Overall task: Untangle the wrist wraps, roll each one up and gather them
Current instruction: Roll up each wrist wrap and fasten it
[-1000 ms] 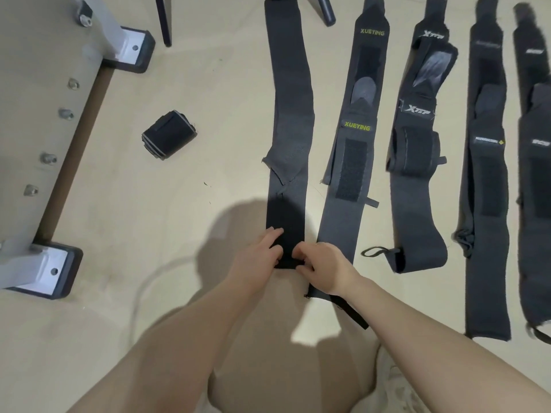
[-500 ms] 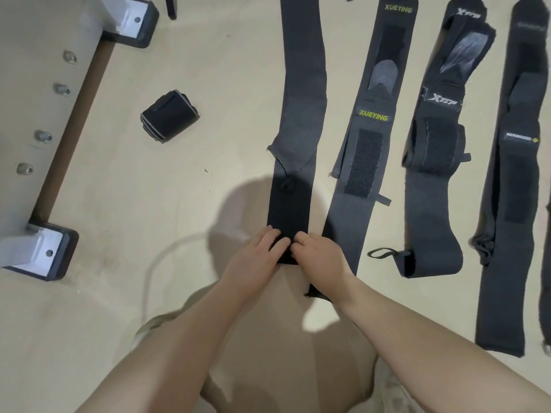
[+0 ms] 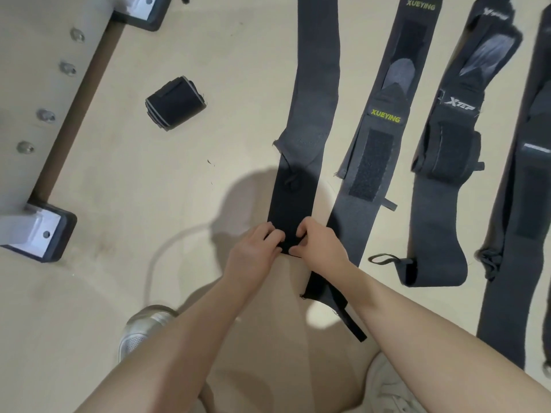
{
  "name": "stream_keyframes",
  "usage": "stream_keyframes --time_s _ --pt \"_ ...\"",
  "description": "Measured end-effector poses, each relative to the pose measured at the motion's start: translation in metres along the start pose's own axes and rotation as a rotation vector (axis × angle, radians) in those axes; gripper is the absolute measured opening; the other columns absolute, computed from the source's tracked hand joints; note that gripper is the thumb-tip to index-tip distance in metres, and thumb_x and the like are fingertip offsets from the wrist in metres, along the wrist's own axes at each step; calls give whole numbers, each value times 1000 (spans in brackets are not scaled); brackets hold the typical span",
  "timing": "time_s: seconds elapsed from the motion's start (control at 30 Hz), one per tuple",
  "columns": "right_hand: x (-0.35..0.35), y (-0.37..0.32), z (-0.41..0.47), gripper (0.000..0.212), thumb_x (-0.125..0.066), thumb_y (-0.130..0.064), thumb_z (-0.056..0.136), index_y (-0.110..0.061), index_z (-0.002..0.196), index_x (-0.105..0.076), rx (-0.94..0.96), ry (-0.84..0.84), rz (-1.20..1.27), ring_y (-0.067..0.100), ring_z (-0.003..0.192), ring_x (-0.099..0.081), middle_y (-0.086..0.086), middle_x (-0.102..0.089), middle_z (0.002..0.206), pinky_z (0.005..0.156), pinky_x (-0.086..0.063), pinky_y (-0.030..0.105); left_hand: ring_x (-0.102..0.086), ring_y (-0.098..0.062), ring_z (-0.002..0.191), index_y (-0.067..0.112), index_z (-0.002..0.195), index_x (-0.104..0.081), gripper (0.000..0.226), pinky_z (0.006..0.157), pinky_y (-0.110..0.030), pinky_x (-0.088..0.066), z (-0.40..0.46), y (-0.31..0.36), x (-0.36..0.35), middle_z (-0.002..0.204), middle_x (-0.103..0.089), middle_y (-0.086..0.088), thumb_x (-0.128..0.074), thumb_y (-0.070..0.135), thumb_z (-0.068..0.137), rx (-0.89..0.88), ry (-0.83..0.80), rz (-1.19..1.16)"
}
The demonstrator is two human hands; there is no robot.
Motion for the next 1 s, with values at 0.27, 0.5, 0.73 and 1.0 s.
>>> stream_keyframes --time_s 0.27,0.5,0.73,1.0 --pt "5 -13 -9 15 -59 -27 91 -13 90 -63 138 148 -257 19 89 -56 1 -53 107 67 -45 30 -54 -24 86 8 66 -65 14 82 -34 -38 6 16 8 86 -66 -10 -56 13 76 -240 128 319" --pt "3 -18 -17 35 -91 -28 52 -16 50 -59 473 282 -678 18 47 -49 1 -54 65 50 -25 22 -41 -17 65 14 58 -68 29 64 -25 -25 17 13 3 59 -51 1 -47 23 77 -196 5 373" --pt "10 -23 -11 10 -64 -22 84 -17 91 -60 402 252 -605 23 78 -62 2 -62 82 64 -32 32 -49 -22 96 11 107 -54 18 67 -25 -22 29 15 -1 97 -57 -3 -46 23 96 -245 -296 407" --pt "14 -22 3 13 -53 -12 92 -7 102 -60 222 357 -529 30 105 -49 12 -52 114 68 -29 33 -39 -21 76 5 81 -67 14 66 -27 -23 24 15 6 79 -58 -9 -70 3 67 -200 -47 426"
Point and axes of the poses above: each hand's wrist, its own z-axis towards the middle knuckle, its own x-axis out of the back of the hand, y = z × x, the point moved 5 cm from there along z, towards the middle knuckle
